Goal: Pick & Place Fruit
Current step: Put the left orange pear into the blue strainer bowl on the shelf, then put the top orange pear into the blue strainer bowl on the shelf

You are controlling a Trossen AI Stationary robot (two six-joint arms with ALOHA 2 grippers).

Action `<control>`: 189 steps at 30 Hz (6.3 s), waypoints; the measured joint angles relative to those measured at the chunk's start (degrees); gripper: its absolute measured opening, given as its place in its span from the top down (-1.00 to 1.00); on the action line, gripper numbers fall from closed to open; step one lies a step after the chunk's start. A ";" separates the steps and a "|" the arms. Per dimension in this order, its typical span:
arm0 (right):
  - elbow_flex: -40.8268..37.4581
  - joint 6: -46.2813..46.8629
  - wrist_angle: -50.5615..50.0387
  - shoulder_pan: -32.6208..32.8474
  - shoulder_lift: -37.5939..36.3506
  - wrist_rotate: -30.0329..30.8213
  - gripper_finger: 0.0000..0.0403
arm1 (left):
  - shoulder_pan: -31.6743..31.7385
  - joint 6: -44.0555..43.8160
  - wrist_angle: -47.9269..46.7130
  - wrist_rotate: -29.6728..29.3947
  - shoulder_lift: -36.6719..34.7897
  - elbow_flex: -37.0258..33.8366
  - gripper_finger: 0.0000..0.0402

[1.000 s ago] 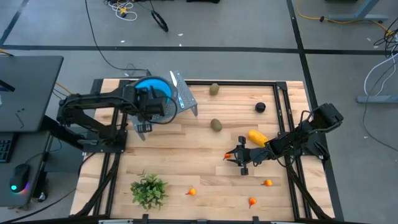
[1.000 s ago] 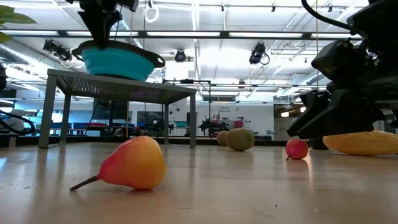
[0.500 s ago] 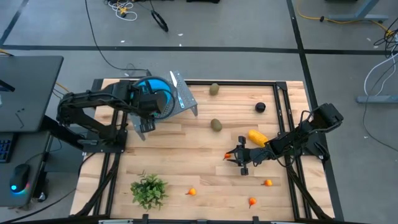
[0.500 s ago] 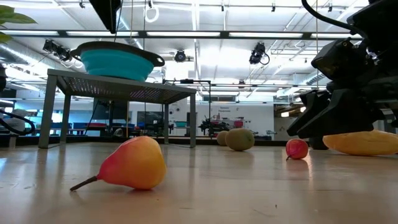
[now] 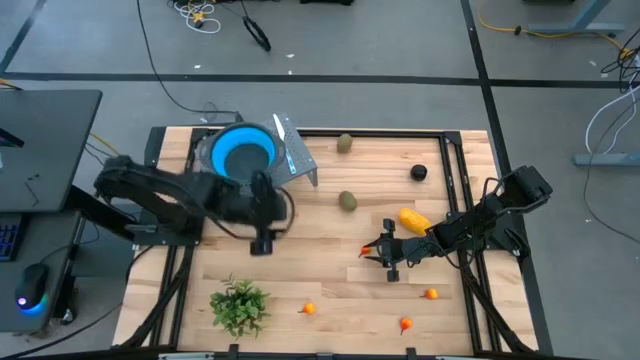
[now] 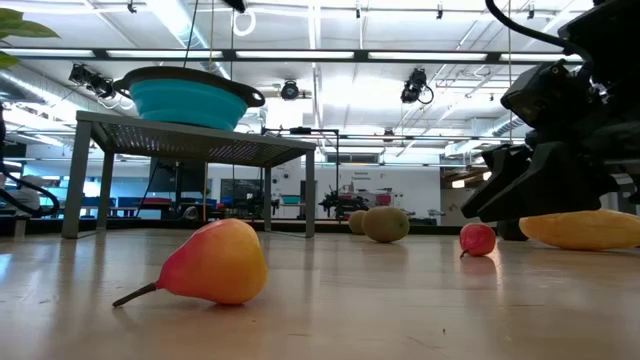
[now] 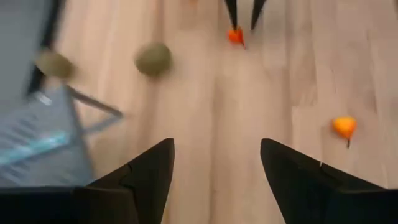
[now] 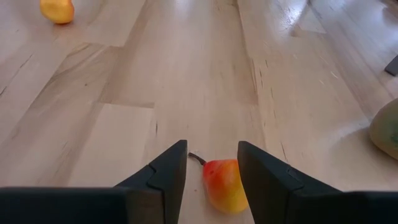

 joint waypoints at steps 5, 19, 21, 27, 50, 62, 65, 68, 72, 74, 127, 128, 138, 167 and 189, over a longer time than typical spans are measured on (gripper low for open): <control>0.04 -0.53 3.60 0.00 -0.69 -1.19 0.23 | -4.57 -4.50 8.50 3.78 4.82 -4.75 -0.23; 0.02 -2.99 4.62 0.02 -1.90 -1.23 0.23 | -14.00 -6.44 22.46 4.63 20.75 -5.39 -0.25; 0.02 -2.90 4.83 0.02 -1.90 -1.26 0.23 | -14.70 -7.95 23.89 4.62 22.07 -5.40 -0.26; 0.02 -0.46 4.72 0.02 -1.90 -3.21 0.23 | -16.47 -12.46 28.80 5.26 23.10 -5.41 -0.36; 0.04 -2.38 5.57 -0.09 -1.90 -3.88 0.23 | -19.05 -17.57 35.91 3.12 32.80 -5.56 -0.53; 0.00 -1.95 5.31 -0.09 -1.90 -3.77 0.23 | -18.08 -16.94 33.22 2.75 36.40 -5.59 -0.53; 0.01 -1.93 5.22 -0.09 -1.90 -3.76 0.23 | -18.08 -16.94 33.48 2.88 36.43 -5.68 -0.53; 0.02 -1.95 5.20 -0.09 -1.90 -3.75 0.23 | -18.10 -16.80 33.37 2.84 36.45 -5.67 -0.53; 0.00 -1.92 5.12 -0.09 -1.90 -3.77 0.23 | -18.08 -16.80 33.92 2.34 36.45 -5.67 -0.53; 0.00 -1.92 5.10 -0.09 -1.90 -3.77 0.23 | -18.08 -16.83 34.22 1.74 36.77 -5.65 -0.53; 0.00 -1.71 4.66 -0.08 -1.90 -3.81 0.23 | -10.82 -6.09 15.25 -19.20 10.60 -5.70 0.27; 0.00 -1.73 4.66 -0.09 -1.90 -3.81 0.23 | -9.82 -5.53 14.20 -20.55 8.67 -5.70 0.27; 0.00 -1.72 4.69 -0.08 -1.90 -3.97 0.23 | 2.27 -6.47 -0.71 -29.67 -6.14 -5.65 0.30; 0.00 -1.73 4.99 -0.07 -1.90 -4.23 0.23 | 32.32 -1.74 -8.57 -17.53 -7.90 -5.65 -0.15; 0.02 -4.21 3.17 -0.04 -1.88 -2.53 0.23 | 8.95 -6.49 11.47 -13.03 -6.38 -5.76 -0.33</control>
